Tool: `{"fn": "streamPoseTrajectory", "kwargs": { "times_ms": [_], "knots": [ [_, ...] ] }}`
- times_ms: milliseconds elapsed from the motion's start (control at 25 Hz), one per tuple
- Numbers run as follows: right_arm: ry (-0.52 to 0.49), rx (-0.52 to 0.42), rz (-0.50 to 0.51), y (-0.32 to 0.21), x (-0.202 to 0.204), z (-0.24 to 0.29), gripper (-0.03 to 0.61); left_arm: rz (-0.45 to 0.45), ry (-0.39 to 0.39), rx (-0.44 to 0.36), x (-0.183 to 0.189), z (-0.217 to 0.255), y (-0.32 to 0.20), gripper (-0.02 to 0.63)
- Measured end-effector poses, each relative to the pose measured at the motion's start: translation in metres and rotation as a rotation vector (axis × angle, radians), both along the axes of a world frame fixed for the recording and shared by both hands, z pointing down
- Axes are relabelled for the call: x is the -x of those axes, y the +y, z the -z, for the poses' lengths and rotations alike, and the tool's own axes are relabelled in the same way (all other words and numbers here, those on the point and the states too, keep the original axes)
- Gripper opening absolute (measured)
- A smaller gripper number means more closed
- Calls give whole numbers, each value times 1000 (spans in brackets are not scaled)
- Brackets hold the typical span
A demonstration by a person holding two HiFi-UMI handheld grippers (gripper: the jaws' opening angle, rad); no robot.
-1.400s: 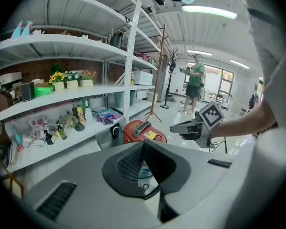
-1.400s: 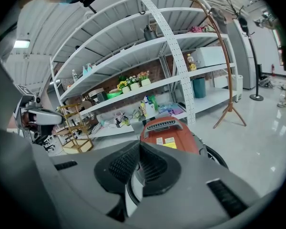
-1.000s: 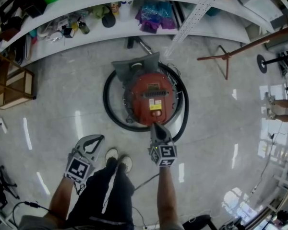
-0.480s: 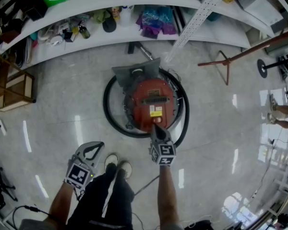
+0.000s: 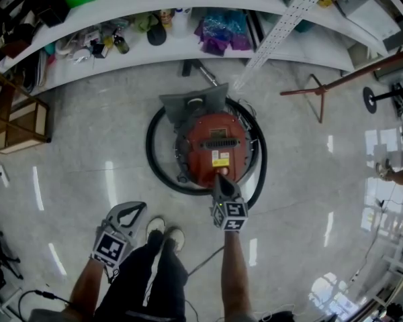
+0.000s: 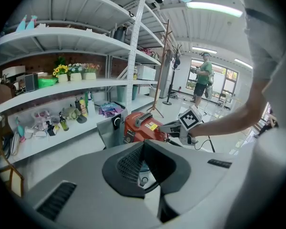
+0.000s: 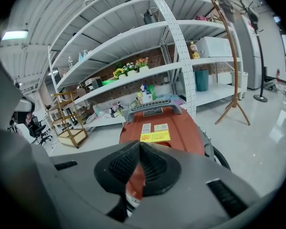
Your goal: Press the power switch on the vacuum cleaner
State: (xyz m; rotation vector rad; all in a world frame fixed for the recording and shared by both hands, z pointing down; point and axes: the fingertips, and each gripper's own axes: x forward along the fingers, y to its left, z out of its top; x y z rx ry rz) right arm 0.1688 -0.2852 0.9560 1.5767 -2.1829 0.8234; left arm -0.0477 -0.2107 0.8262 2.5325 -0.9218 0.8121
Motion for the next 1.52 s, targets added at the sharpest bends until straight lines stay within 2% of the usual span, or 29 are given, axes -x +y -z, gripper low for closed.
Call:
{"fn": "streamPoseTrajectory", "kwargs": {
  "times_ms": [1360, 1520],
  "knots": [
    [50, 18, 29, -7, 7, 4, 12, 1, -5, 10, 3, -5, 2, -8],
    [96, 33, 42, -8, 9, -7, 11, 1, -5, 12, 4, -5, 2, -8]
  ]
}}
